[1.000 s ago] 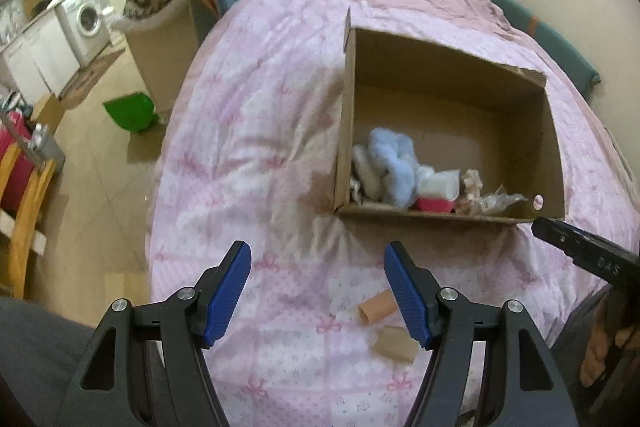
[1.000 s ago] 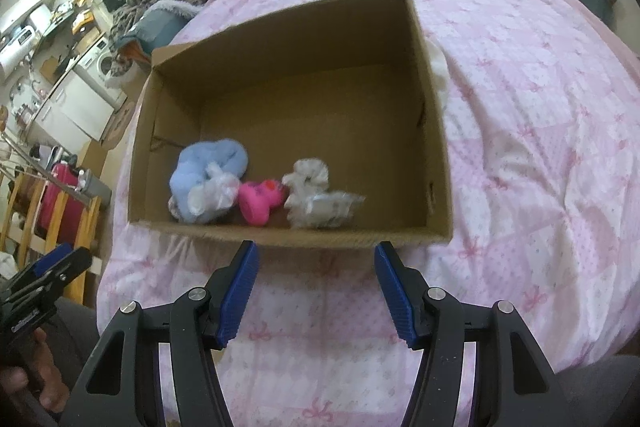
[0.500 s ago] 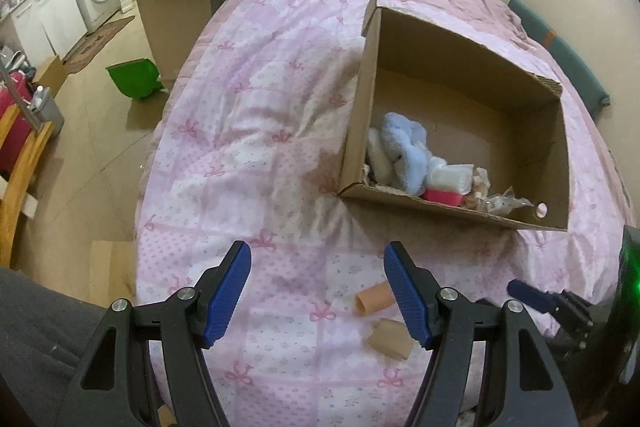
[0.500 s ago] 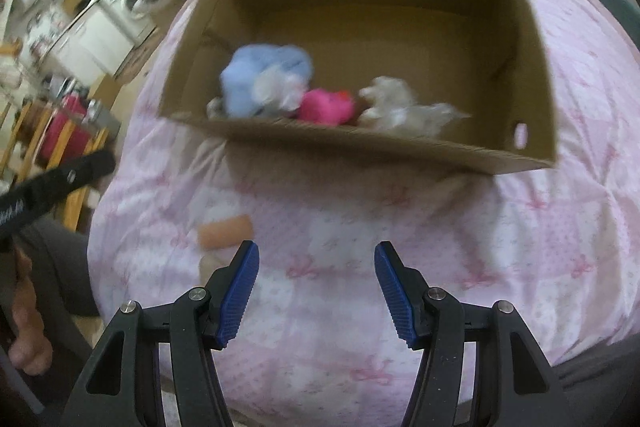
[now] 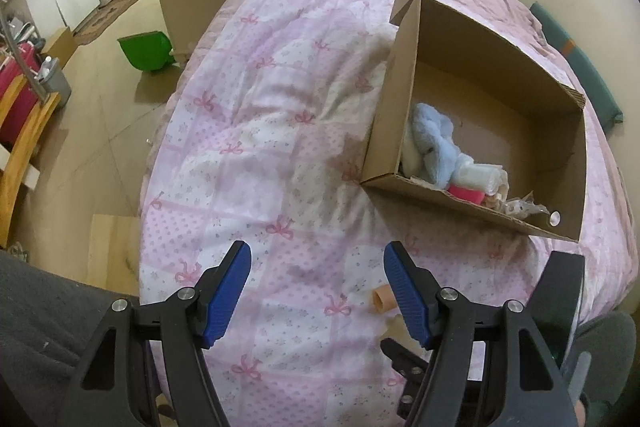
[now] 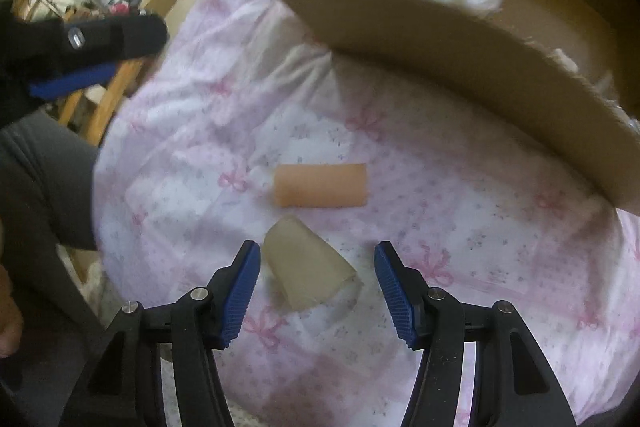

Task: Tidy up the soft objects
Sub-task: 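Grasp the beige cone-shaped item with the right gripper and lift it, then grasp the orange foam tube with the left gripper while the right gripper holds the cone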

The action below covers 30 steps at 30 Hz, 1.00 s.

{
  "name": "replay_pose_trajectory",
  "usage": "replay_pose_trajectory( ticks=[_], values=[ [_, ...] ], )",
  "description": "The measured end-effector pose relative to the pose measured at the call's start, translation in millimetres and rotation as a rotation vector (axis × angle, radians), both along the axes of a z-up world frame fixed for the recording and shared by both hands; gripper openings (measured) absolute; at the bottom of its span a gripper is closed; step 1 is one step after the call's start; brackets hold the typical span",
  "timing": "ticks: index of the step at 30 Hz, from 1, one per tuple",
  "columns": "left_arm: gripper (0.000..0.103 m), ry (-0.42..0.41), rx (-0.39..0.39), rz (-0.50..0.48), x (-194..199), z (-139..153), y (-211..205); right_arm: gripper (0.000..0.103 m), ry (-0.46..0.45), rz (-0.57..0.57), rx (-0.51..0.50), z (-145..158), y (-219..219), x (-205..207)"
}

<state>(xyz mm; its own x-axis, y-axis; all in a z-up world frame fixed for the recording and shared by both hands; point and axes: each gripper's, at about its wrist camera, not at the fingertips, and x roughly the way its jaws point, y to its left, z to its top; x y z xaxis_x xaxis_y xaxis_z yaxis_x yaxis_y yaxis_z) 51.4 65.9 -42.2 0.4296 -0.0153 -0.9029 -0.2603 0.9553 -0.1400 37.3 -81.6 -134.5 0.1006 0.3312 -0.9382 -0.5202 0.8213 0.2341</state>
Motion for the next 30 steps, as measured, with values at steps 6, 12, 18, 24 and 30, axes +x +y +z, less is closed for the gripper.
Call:
replay_pose_trajectory(
  ticks=[6, 12, 18, 24, 30],
  values=[
    [0.066, 0.006, 0.006, -0.012, 4.3, -2.4, -4.4, 0.031, -0.017, 0.037, -0.003, 0.8, 2.8, -7.9],
    [0.066, 0.007, 0.001, -0.002, 5.7, -4.1, -3.2, 0.011, 0.023, -0.011, 0.1, 22.4, -20.2, -5.5],
    [0.066, 0.039, -0.026, -0.018, 7.2, -13.2, -6.1, 0.011, 0.025, -0.119, 0.194, 55.2, -59.0, 0.3],
    [0.059, 0.176, -0.124, -0.266, 20.9, -44.8, -53.4, 0.011, 0.003, -0.261, 0.285, 75.3, -106.4, 10.4],
    [0.049, 0.238, -0.052, -0.402, 39.7, -66.0, -85.4, 0.011, 0.013, -0.379, 0.335, 67.7, -131.3, 15.7]
  ],
)
